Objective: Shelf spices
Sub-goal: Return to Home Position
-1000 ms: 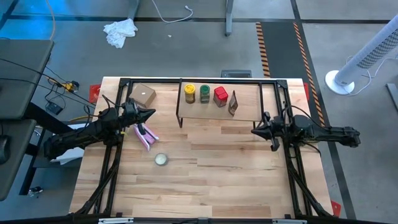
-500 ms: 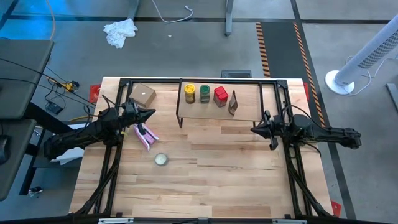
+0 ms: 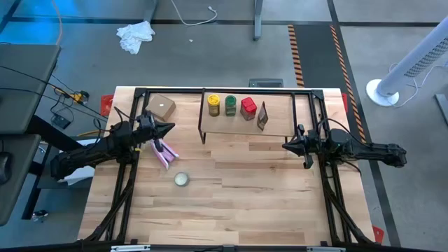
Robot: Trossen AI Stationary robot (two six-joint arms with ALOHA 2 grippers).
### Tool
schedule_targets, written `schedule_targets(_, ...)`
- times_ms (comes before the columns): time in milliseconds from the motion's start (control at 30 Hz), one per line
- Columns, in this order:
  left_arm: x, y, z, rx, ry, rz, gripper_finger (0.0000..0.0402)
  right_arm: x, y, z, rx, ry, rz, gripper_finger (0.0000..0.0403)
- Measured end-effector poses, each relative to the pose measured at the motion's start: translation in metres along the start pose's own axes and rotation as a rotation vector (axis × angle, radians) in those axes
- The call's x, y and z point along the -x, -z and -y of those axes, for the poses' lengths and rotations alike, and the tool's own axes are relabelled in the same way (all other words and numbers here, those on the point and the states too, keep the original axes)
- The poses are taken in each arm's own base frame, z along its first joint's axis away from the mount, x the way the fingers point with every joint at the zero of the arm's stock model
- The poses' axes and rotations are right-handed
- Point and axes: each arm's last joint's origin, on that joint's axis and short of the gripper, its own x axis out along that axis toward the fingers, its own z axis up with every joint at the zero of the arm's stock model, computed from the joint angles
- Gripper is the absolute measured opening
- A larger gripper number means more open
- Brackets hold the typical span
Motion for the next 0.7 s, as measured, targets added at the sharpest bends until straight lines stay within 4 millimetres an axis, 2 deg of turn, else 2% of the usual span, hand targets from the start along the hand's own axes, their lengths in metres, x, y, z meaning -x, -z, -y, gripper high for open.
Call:
schedule_targets(200,0.003,0.001,0.015,0.010,0.226,-0.009,0.0001,0.000,0.000,0.000,0.000,0.002,-0.001,0.0000)
schedule_targets(367,0.008,0.002,0.030,0.111,0.375,-0.044,0.0001,0.000,0.000,0.000,0.000,0.002,-0.001,0.0000)
schedule_targets(700,0.009,0.002,0.033,0.080,0.405,-0.042,0.0001,0.000,0.000,0.000,0.000,0.002,-0.002,0.0000)
